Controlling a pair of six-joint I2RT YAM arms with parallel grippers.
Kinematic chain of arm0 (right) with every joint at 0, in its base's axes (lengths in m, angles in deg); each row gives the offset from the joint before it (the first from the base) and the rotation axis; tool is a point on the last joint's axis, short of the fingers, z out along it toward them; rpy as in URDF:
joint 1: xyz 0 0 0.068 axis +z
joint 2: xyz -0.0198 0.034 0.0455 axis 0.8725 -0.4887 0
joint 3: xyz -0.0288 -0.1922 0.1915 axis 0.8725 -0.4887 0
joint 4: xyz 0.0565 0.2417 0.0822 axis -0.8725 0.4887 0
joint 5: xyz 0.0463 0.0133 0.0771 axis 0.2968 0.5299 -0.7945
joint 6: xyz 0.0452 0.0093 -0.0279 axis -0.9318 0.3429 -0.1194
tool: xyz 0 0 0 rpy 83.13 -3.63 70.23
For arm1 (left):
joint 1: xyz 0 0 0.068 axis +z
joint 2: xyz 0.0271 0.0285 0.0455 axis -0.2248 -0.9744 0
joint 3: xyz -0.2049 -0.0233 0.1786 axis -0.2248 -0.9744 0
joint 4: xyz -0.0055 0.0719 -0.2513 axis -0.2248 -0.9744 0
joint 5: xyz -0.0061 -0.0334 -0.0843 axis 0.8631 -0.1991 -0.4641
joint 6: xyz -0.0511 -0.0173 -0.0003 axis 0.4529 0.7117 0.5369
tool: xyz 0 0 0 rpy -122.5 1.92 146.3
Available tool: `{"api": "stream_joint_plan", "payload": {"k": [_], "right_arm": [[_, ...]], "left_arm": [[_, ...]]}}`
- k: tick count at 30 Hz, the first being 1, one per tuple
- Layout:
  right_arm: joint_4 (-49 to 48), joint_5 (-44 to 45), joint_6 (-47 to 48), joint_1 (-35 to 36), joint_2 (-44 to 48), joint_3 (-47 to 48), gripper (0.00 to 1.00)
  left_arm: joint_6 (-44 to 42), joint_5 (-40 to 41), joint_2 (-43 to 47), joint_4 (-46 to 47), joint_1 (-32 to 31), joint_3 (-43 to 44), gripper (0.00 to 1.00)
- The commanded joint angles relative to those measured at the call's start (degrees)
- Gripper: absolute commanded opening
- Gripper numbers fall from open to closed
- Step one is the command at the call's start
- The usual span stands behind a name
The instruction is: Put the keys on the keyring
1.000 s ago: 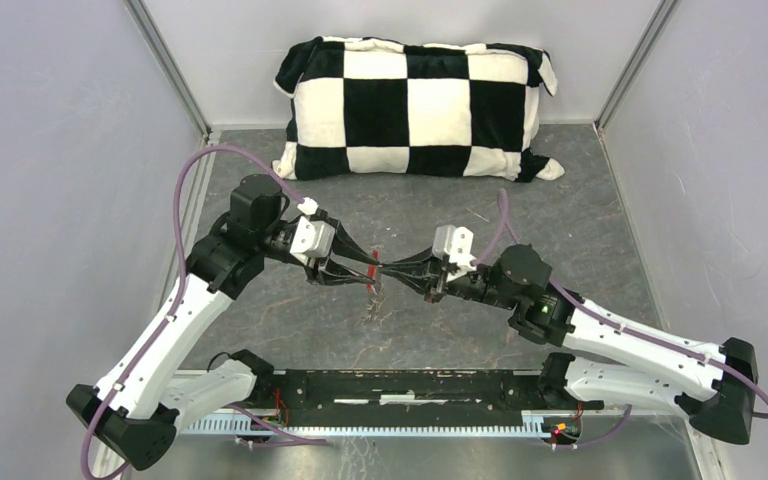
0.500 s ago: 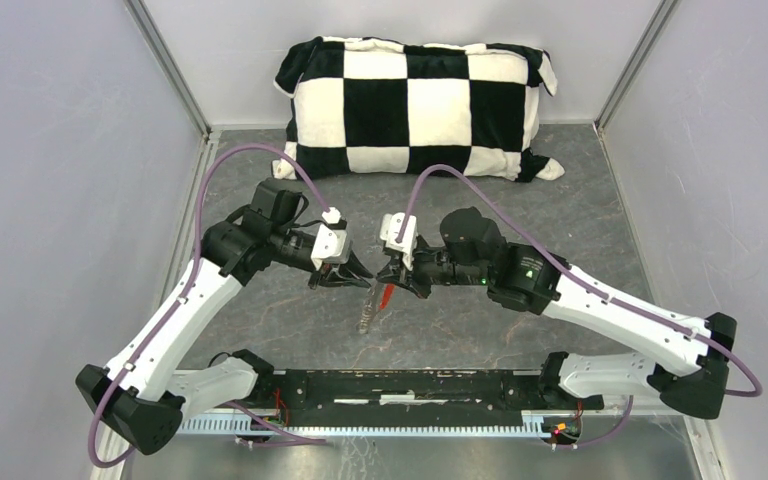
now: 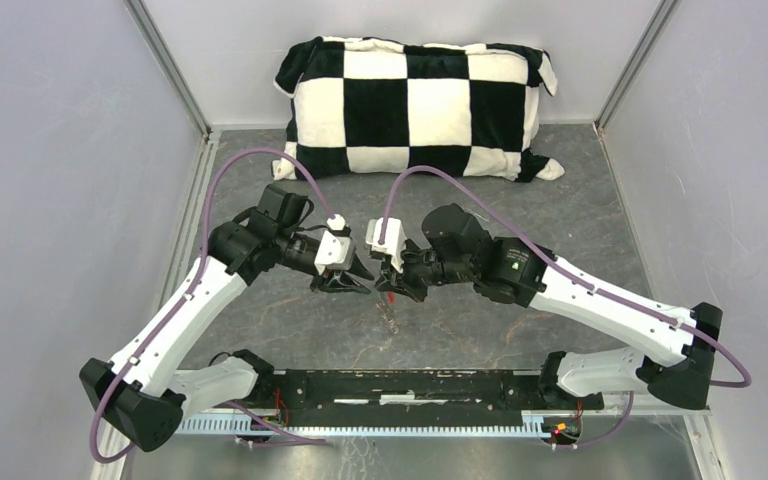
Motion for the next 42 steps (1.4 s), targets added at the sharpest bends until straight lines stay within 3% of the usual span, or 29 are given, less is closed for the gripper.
{"api": "stream_joint_plan", "payload": {"k": [1,12,15,20,25,31,42], "right_arm": [[-1.15,-1.83,0.01,0.33,-0.67,4.08,0.00],[-3.06,-0.45,0.12,0.42,0.00,3.47,0.00],[-10.45,0.48,-1.86,0.41,3.90,-2.18,0.01],[-36.36,0.46,-8.93,0.32,14.31,-19.13,0.00],[-56.72,1.85,-15.54,0.34,19.91,-31.70,0.00],[-67.55,0.56,-20.46,0.34,19.16,-35.89,0.00],[-73.95,0.93,-22.92,0.39,17.01,-38.80,0.00]], "left_arm": [[-3.37,-2.55,-1.11,-0.78,-1.40,0.00,0.37],[-2.32,-1.14,-0.67,-0.75,-2.35,-0.22,0.23],[-0.56,-1.27,0.25,-0.77,-2.39,-0.57,0.32],[2.95,-2.74,1.83,0.24,-2.34,-0.92,0.36],[12.65,-2.70,4.87,9.66,-2.33,-3.99,0.37],[21.03,-3.05,5.70,18.58,-2.37,-6.64,0.34],[31.31,-6.90,6.87,26.81,-2.33,-5.86,0.30]]}}
